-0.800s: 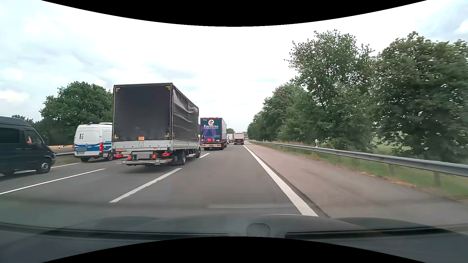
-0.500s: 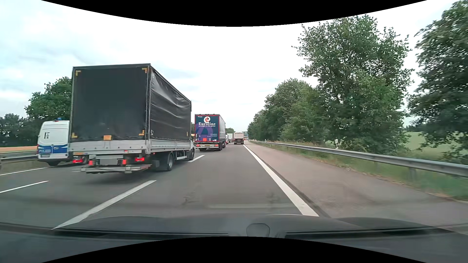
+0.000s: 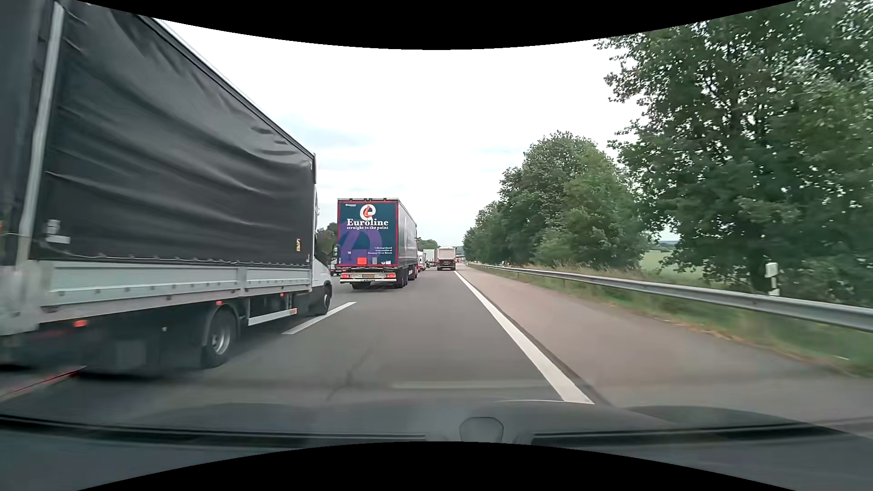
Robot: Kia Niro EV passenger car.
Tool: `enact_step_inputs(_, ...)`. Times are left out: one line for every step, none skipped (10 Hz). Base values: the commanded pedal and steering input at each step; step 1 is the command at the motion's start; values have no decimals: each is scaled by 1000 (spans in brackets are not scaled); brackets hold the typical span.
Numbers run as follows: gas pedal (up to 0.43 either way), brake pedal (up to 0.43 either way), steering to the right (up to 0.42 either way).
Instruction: Follow the waypoints while adhering to traffic rules and regulations
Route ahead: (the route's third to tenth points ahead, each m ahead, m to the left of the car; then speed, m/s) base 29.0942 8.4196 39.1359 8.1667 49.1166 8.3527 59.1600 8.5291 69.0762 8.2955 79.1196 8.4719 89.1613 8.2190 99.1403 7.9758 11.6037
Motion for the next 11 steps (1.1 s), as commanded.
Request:
enact_step_inputs(110,0,-5)
enact_step_inputs(110,0,-6)
enact_step_inputs(110,0,-5)
enact_step_inputs(110,0,-5)
enact_step_inputs(110,0,-5)
enact_step_inputs(110,0,-5)
enact_step_inputs(110,0,-5)
enact_step_inputs(110,0,-5)
enact_step_inputs(110,0,-5)
enact_step_inputs(110,0,-5)
enact_step_inputs(110,0,-5)
